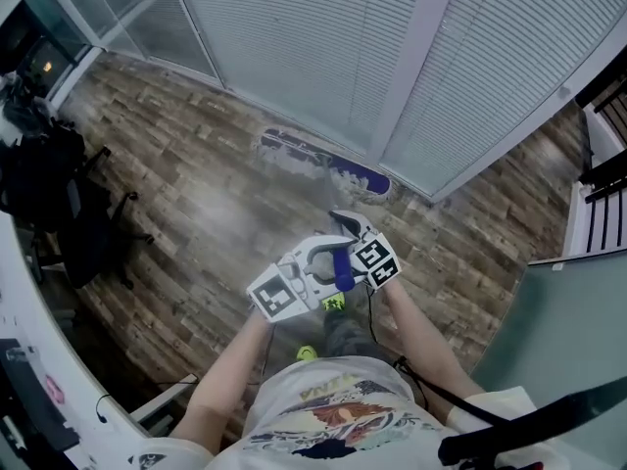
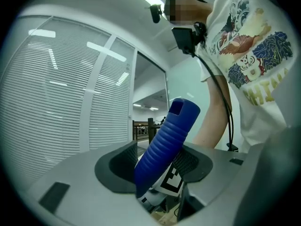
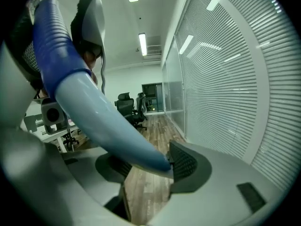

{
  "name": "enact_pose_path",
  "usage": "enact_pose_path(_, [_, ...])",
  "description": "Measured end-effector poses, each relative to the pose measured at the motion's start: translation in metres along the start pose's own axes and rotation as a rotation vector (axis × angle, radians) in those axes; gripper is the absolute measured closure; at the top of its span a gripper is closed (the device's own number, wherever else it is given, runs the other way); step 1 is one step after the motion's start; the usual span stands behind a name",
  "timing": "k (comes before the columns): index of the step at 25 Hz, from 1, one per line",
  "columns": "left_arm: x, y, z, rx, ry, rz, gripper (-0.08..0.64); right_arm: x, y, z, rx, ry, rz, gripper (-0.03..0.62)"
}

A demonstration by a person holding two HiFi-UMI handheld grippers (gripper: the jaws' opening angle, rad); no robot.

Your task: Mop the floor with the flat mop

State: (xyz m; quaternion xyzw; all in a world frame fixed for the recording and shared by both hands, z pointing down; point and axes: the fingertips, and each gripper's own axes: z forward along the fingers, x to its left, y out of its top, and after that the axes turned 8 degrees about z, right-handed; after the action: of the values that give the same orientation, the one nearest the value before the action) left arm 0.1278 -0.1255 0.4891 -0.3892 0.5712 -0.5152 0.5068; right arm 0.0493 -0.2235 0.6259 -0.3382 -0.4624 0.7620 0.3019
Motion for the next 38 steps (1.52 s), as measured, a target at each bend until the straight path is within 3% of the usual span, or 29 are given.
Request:
enact_pose_path(3, [0.042,-0.003,0.013,-0.001,0.004,-0.003,0.344,-0.036,0.020,0.017,-0.008,-0.009,0.010,0.383])
enact_pose_path(6, [0.058,0.000,0.012,-0.008,0.011,0.000,0.344,-0.042,0.031,0.024,-0.012,-0.003,0.033,0.383])
enact_pose_path(13, [0.027,0.003,-0.017,0.038,0.047,-0.050,0.344,0.003,0.018,0.025,0.037,0.064,0.004,0.382])
enact_pose_path(19, [-0.053,0.014,-0.060,0.047,0.102,-0.068,0.344,0.088,-0.016,0.003,0.078,0.100,-0.045,0.376])
enact_pose_path(29, [-0.255,0.049,-0.142,0.040,0.202,-0.102,0.342,0.288,-0.096,-0.074,0.083,0.146,-0.056,0.376])
enact_pose_path(38, [-0.393,0.083,-0.142,0.067,0.299,-0.139,0.337,0.393,-0.150,-0.169,0.119,0.231,-0.073,0.376])
